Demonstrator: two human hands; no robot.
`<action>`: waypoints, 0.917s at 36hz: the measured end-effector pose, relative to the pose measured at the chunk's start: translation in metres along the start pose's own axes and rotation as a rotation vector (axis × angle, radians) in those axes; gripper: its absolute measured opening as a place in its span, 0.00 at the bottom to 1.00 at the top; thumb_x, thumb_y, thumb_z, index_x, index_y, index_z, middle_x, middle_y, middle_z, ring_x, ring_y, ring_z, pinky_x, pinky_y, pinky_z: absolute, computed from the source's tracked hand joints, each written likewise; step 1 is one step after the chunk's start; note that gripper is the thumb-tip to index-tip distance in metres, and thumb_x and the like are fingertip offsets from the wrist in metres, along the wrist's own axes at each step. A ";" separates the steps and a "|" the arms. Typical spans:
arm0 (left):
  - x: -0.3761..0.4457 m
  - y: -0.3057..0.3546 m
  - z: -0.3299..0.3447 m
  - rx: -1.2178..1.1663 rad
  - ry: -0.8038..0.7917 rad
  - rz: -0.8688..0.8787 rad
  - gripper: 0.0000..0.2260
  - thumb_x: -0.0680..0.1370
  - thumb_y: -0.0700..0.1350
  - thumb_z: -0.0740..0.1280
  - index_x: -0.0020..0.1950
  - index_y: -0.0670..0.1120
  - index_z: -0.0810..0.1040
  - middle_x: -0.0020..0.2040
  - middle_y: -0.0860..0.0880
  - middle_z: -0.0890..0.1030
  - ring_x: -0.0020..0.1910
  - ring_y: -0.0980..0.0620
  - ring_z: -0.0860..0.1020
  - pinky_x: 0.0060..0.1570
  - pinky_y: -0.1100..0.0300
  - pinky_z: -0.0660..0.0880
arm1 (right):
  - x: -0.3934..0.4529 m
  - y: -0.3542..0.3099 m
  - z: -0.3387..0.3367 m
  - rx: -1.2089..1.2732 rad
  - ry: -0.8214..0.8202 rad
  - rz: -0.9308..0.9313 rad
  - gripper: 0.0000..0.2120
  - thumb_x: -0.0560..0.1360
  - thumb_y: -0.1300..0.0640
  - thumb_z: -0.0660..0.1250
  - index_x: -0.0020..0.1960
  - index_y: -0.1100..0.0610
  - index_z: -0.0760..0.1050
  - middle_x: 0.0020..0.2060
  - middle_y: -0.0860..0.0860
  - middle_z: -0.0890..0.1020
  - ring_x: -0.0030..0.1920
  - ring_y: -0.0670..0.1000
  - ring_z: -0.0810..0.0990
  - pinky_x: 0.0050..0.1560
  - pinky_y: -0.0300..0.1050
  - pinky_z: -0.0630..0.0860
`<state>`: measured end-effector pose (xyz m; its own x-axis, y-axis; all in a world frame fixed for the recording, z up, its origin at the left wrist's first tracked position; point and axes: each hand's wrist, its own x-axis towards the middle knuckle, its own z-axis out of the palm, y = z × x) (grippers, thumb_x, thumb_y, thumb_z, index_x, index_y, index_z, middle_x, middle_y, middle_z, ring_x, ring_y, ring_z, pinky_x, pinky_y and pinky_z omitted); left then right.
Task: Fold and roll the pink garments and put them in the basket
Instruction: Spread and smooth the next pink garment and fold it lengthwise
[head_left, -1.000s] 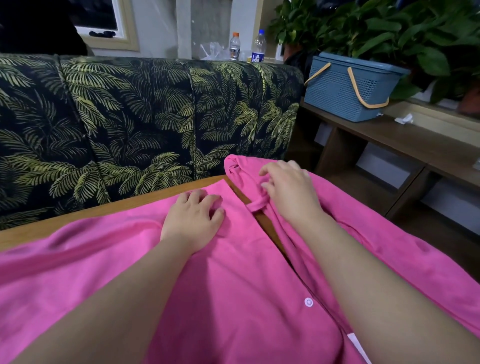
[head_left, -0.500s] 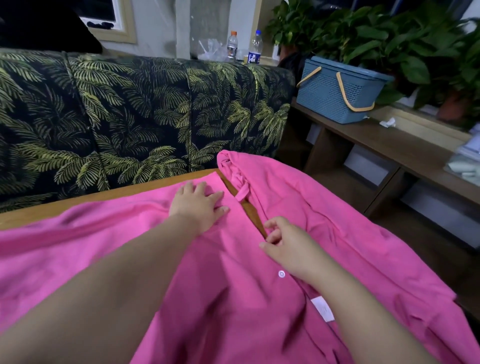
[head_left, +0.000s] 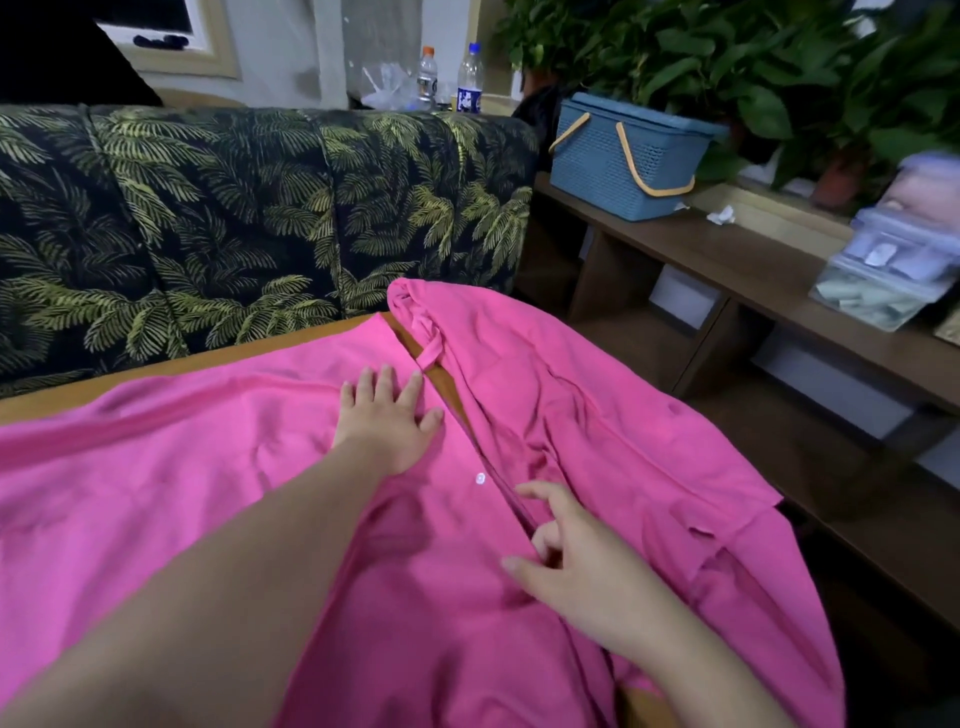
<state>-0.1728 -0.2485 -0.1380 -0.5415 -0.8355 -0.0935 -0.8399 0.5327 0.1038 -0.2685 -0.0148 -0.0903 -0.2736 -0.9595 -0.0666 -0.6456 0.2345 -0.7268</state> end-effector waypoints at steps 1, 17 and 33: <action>0.000 0.000 0.000 -0.004 0.003 -0.001 0.30 0.80 0.63 0.45 0.79 0.53 0.45 0.79 0.44 0.45 0.78 0.42 0.43 0.74 0.44 0.41 | -0.004 0.002 -0.001 0.034 0.007 -0.012 0.23 0.75 0.57 0.69 0.65 0.45 0.63 0.28 0.44 0.71 0.31 0.42 0.71 0.38 0.32 0.68; -0.004 0.000 -0.001 -0.009 0.087 -0.009 0.26 0.81 0.62 0.46 0.78 0.55 0.53 0.79 0.43 0.48 0.77 0.40 0.44 0.73 0.41 0.40 | -0.022 0.031 -0.003 0.217 0.254 0.167 0.11 0.74 0.53 0.71 0.53 0.48 0.72 0.23 0.46 0.68 0.25 0.42 0.67 0.31 0.33 0.65; -0.104 0.038 0.009 -0.139 0.111 0.244 0.24 0.78 0.53 0.46 0.66 0.48 0.73 0.69 0.51 0.72 0.68 0.49 0.69 0.68 0.50 0.61 | -0.099 0.032 -0.016 0.285 0.030 0.213 0.17 0.76 0.67 0.61 0.54 0.45 0.71 0.36 0.37 0.80 0.34 0.36 0.73 0.43 0.36 0.68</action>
<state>-0.1490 -0.1398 -0.1333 -0.7126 -0.6991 0.0590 -0.6686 0.7022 0.2448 -0.2735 0.0898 -0.0963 -0.4042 -0.8879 -0.2198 -0.3483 0.3716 -0.8606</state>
